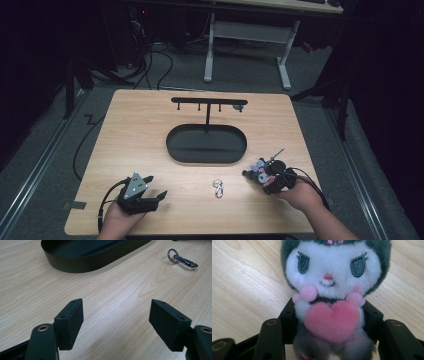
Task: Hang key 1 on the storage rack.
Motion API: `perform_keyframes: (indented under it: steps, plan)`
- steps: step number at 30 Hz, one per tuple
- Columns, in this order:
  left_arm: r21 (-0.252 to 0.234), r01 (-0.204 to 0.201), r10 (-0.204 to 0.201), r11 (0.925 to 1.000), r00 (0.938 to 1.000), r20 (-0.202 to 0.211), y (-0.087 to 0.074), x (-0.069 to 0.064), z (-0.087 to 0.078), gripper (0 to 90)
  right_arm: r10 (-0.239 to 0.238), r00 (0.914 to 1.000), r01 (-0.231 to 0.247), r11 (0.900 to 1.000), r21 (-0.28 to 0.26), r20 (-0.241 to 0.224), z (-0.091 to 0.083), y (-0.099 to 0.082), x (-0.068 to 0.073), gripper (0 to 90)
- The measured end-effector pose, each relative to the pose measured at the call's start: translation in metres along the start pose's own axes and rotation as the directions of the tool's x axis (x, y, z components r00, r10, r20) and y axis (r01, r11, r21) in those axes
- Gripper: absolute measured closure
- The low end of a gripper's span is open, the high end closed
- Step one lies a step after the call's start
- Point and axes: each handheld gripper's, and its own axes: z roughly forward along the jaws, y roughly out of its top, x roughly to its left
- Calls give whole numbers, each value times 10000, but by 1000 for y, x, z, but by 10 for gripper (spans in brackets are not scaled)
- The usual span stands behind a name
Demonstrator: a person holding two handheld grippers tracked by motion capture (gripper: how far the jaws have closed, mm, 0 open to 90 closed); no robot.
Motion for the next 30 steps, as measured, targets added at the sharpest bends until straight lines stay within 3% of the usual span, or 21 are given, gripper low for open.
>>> perform_keyframes:
  steps: [10, 16, 18, 22, 26, 30]
  plan:
    - [-88, 75, -76, 9999, 9999, -71, 0, 3, 0, 285, 87, 9986, -93, 9999, -112, -524, -9, -1, 6, 469]
    - [-107, 30, -31, 9999, 10000, -88, 2, 2, 2, 286, 426, 9967, -451, 9984, -353, -692, -18, -3, 7, 470]
    - [-86, -5, 5, 10000, 10000, -3, 1, 0, 4, 286, 418, 9946, -483, 9965, -679, -950, -24, -3, 5, 470]
    - [22, -32, 32, 10000, 10000, 74, -1, 0, 5, 286, 514, 9938, -590, 9954, -759, -986, -28, -2, 6, 470]
    - [-195, 20, -17, 9998, 9999, 146, 2, 1, 2, 285, 657, 9924, -747, 9935, -860, -1037, -35, 4, 8, 471]
    - [-217, -200, 203, 9996, 9997, 145, 4, -1, 2, 284, 782, 9899, -881, 9928, -812, -1181, -40, 7, 10, 471]
